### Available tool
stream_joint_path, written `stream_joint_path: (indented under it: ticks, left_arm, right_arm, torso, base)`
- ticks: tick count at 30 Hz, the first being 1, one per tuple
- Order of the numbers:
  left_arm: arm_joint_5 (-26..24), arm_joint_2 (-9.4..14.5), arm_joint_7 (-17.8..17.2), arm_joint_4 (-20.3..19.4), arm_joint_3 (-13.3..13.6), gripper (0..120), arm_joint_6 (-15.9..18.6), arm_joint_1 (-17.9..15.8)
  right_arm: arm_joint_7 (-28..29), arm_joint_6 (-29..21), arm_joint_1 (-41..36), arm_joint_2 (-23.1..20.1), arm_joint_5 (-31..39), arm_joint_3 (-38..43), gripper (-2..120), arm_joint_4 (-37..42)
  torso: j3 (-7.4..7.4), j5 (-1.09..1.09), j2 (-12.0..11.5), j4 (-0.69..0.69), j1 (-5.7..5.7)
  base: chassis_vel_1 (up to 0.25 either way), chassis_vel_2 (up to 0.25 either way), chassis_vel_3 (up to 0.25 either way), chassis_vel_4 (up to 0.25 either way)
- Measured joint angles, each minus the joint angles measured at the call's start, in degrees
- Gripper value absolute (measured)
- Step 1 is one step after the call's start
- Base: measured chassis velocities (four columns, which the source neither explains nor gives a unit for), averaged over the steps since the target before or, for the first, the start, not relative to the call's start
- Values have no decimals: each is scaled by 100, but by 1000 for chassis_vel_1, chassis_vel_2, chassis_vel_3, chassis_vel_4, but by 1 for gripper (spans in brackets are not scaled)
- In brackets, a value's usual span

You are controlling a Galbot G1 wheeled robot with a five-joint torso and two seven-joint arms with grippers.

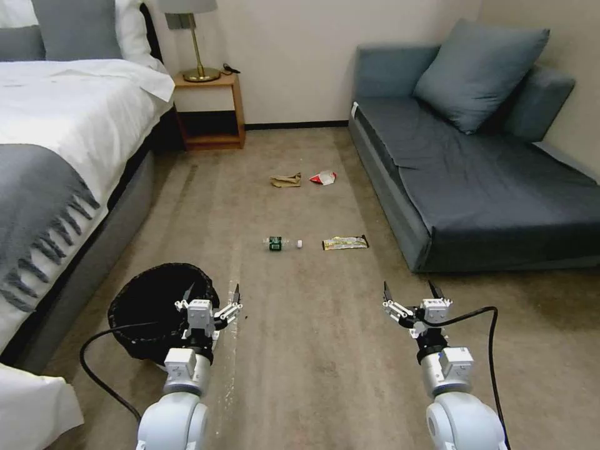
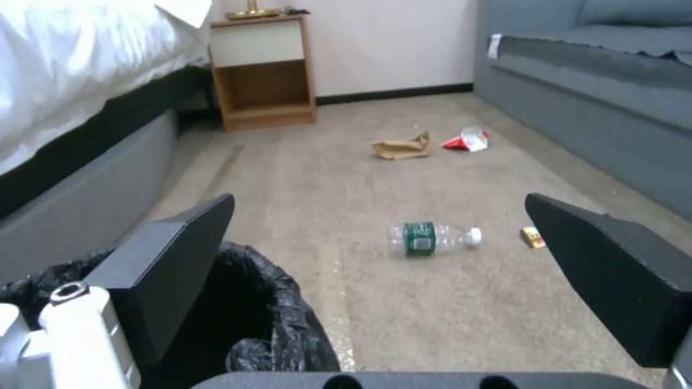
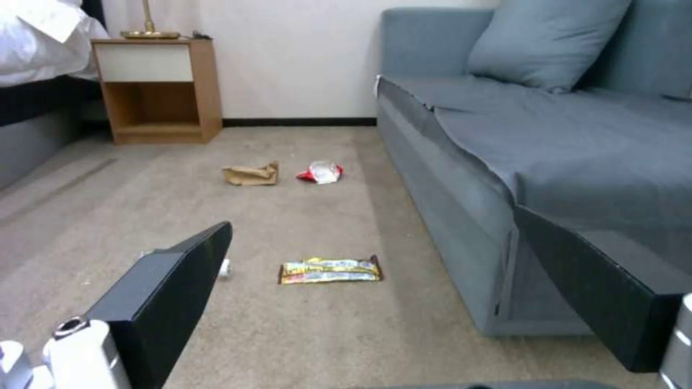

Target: Pick up the trash bin, then pick up the garbage on the floor and place it into the trash bin.

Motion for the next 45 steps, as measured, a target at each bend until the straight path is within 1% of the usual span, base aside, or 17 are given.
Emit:
stream_joint_path:
  ticks: [45]
  left_arm:
    - [0,0,0,0,0,100,0,0]
  right_arm:
    - [0,0,0,0,0,0,100,0]
  torso:
    - [0,0,0,0,0]
  base:
    - [0,0,0,0]
